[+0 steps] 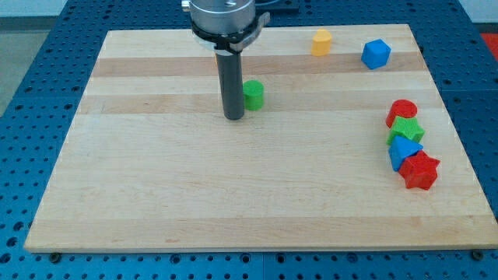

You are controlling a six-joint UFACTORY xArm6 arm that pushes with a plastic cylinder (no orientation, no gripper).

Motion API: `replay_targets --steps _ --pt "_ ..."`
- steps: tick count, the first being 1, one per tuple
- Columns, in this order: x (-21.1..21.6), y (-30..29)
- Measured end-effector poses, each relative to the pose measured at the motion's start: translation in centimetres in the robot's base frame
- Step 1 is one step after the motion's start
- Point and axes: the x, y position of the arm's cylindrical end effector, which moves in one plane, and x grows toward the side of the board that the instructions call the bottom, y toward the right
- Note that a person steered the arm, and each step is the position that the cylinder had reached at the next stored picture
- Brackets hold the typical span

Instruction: Push the red star slightly to left

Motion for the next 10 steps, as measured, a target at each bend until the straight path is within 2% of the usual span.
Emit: replay_targets --steps 2,3,4,5,6,8,9,10 --pt "-0.5 6.5" --pt "-4.3 14.9" --pt "-4.7 28.2" --pt "-1.5 30.5" --pt "1.2 29.8" --pt "-0.1 20.1" --pt "2.0 13.8" --pt "3.5 12.8"
